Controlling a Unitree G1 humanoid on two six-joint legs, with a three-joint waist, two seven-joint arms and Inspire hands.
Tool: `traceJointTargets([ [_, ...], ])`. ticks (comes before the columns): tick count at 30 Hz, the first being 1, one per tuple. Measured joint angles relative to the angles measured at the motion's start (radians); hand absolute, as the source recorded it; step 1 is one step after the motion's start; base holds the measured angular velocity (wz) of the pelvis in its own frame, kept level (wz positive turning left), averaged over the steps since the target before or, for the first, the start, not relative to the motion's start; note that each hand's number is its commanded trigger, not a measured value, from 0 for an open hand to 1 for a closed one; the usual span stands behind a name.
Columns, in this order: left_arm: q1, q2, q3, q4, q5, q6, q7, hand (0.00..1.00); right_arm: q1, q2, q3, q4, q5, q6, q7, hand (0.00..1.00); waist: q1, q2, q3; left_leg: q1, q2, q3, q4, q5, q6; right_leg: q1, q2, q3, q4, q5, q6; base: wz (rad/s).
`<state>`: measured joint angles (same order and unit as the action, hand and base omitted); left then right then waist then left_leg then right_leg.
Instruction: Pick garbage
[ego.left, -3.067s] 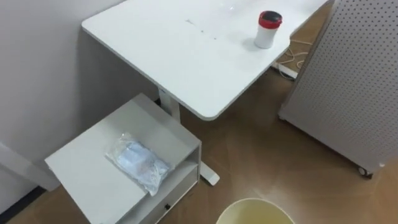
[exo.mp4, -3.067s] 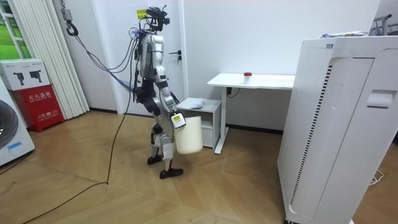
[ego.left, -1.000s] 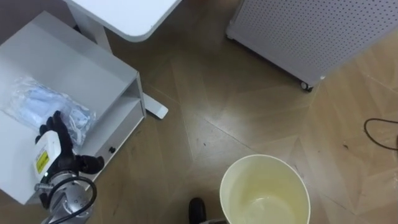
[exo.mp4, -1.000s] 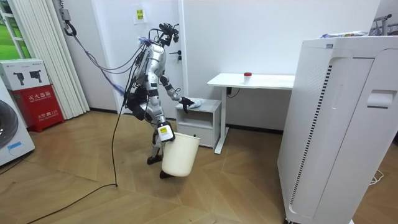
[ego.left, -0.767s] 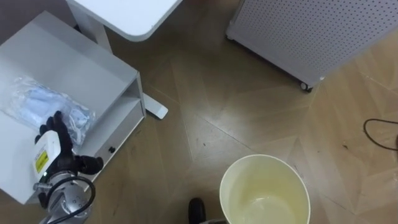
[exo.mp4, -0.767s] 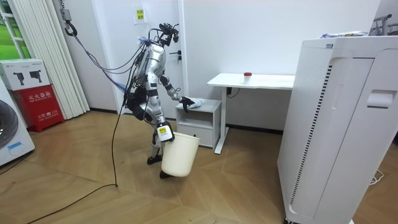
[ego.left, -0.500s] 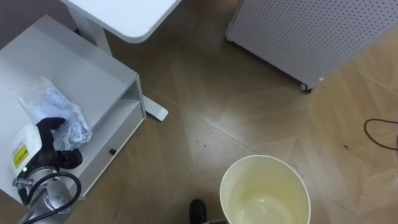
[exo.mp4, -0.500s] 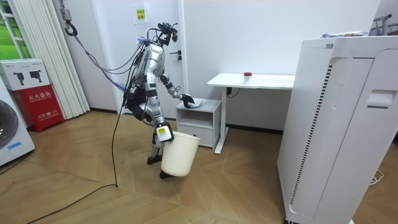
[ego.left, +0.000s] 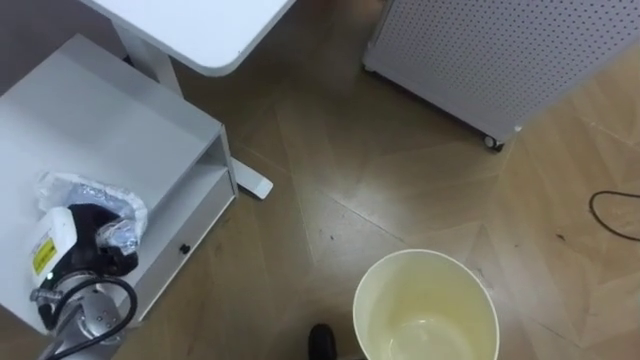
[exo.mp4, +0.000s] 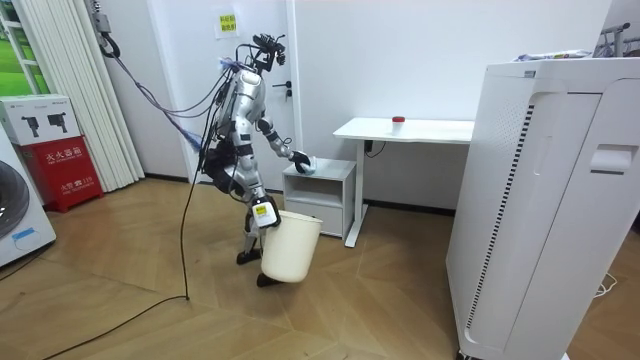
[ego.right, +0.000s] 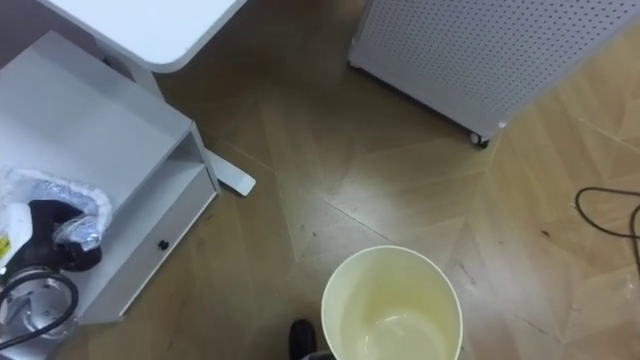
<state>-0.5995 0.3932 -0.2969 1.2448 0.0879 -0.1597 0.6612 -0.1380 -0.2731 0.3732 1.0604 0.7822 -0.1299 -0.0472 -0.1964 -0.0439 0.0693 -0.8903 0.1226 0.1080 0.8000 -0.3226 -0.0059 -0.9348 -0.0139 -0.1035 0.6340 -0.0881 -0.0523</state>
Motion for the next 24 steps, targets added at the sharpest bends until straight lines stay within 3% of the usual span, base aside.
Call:
traceJointTargets([
  [3,0.015,-0.03,-0.004,0.0,0.0,-0.013,0.002,1.0,0.0,0.005,0.015,0.006,-0.003,-0.011,-0.015,1.0,0.006,0.002,0.001,0.026,0.001,-0.004,-0.022,0.006,-0.004,0.031,0.0,-0.012,-0.028,0.004,-0.004,0.01],
  [5,0.031,-0.071,-0.003,-0.012,-0.001,-0.025,-0.013,1.0,0.0,0.005,0.019,0.005,-0.037,-0.024,-0.026,1.0,0.014,0.002,0.0011,0.044,-0.001,-0.001,-0.046,0.013,-0.003,0.049,-0.002,-0.012,-0.048,0.007,-0.002,0.02],
  [9,0.078,-0.126,-0.012,-0.092,-0.021,-0.042,-0.055,1.0,-0.002,0.015,0.02,-0.003,-0.081,-0.054,-0.031,1.0,0.032,0.002,0.0009,0.064,-0.011,0.004,-0.084,0.026,-0.002,0.062,-0.007,-0.01,-0.067,0.015,0.0,0.02],
  [14,0.163,-0.222,-0.092,-0.218,-0.058,-0.065,-0.153,1.0,-0.022,0.055,0.022,-0.008,-0.148,-0.092,-0.052,1.0,0.073,0.004,0.0,0.111,-0.014,0.014,-0.12,0.031,-0.001,0.099,-0.016,-0.008,-0.09,0.014,0.001,0.0],
  [15,0.177,-0.233,-0.106,-0.229,-0.062,-0.07,-0.166,1.0,-0.025,0.058,0.027,-0.011,-0.151,-0.094,-0.052,1.0,0.082,0.003,-0.0008,0.117,-0.016,0.016,-0.127,0.032,-0.001,0.104,-0.017,-0.007,-0.094,0.014,0.001,0.0],
  [17,0.225,-0.285,-0.154,-0.26,-0.091,-0.074,-0.226,1.0,-0.035,0.069,0.036,-0.013,-0.176,-0.1,-0.051,1.0,0.094,0.002,-0.0056,0.14,-0.032,0.017,-0.162,0.047,0.0,0.117,-0.023,-0.005,-0.102,0.013,0.004,0.1],
  [20,0.282,-0.33,-0.194,-0.295,-0.097,-0.074,-0.285,1.0,-0.041,0.1,0.048,-0.008,-0.222,-0.099,-0.045,1.0,0.119,0.0,-0.0126,0.146,-0.031,0.018,-0.168,0.049,-0.002,0.122,-0.021,-0.003,-0.107,0.013,0.004,0.03],
  [24,0.313,-0.351,-0.237,-0.296,-0.093,-0.074,-0.327,1.0,-0.058,0.139,0.077,0.011,-0.225,-0.098,-0.032,1.0,0.121,0.0,-0.0132,0.167,-0.032,0.021,-0.176,0.051,0.0,0.143,-0.023,-0.004,-0.114,0.014,0.005,0.0],
])
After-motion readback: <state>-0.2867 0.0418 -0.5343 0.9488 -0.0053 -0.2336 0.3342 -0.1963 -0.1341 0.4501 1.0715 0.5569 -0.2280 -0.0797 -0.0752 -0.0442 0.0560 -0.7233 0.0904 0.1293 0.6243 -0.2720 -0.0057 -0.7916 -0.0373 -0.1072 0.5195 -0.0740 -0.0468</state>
